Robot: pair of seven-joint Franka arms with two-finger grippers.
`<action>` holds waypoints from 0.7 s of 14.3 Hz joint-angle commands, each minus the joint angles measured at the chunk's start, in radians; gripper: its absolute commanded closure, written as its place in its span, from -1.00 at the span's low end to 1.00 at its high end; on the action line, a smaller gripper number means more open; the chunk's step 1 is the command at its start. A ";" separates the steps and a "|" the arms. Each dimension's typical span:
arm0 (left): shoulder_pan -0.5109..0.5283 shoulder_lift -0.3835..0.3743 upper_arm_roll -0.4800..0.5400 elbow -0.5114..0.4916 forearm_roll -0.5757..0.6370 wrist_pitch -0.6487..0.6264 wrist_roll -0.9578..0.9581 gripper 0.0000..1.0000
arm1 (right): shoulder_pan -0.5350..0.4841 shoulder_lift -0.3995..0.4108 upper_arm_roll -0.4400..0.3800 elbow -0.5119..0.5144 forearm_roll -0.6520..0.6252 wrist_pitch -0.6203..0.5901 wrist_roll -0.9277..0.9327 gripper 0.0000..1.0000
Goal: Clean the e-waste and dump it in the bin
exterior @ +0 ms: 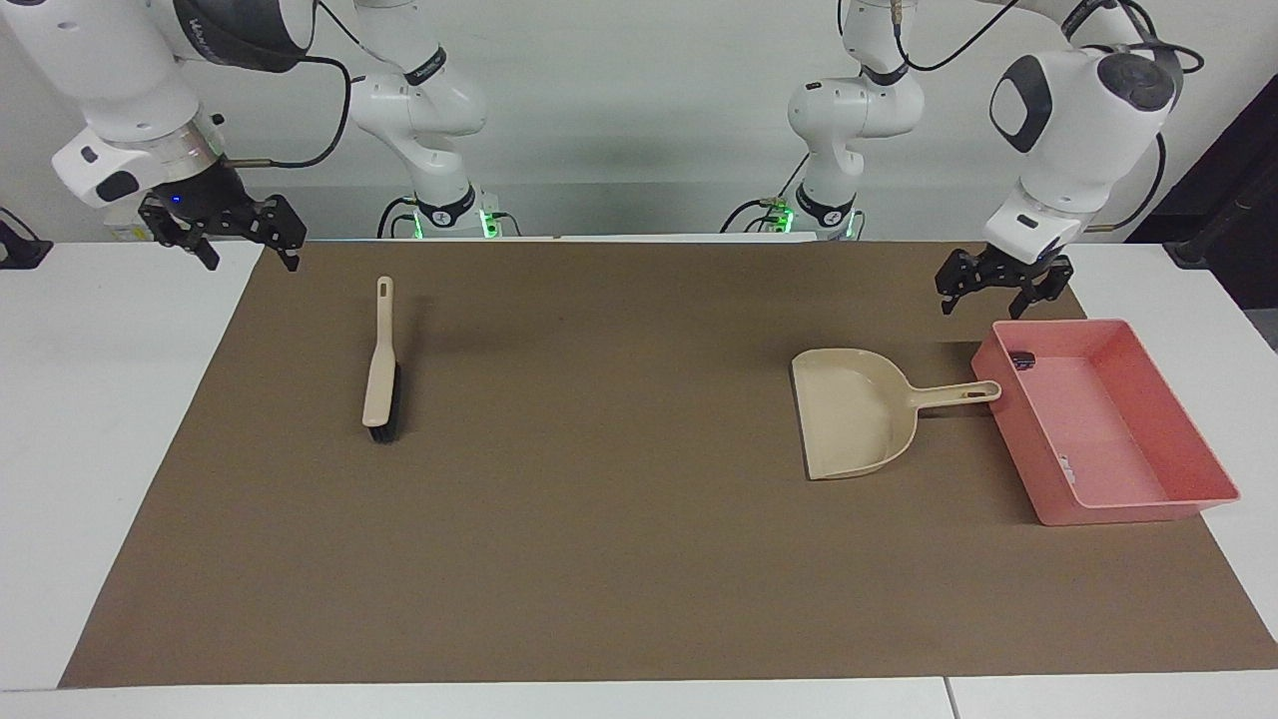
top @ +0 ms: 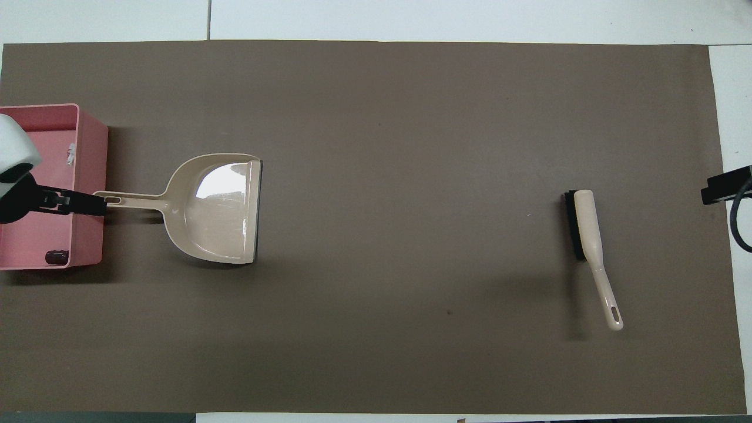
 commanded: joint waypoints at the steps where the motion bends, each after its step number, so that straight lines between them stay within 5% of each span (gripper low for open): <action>1: 0.019 0.070 0.000 0.198 -0.024 -0.142 -0.013 -0.97 | -0.012 0.008 -0.002 0.014 0.020 -0.014 -0.012 -0.98; 5: 0.023 0.122 0.002 0.364 -0.062 -0.265 -0.030 -0.97 | -0.012 0.006 -0.004 0.013 0.021 -0.011 -0.012 -0.98; 10: 0.019 0.115 0.002 0.345 -0.058 -0.291 -0.112 -0.97 | -0.014 0.006 -0.007 0.014 0.021 -0.011 -0.014 -0.98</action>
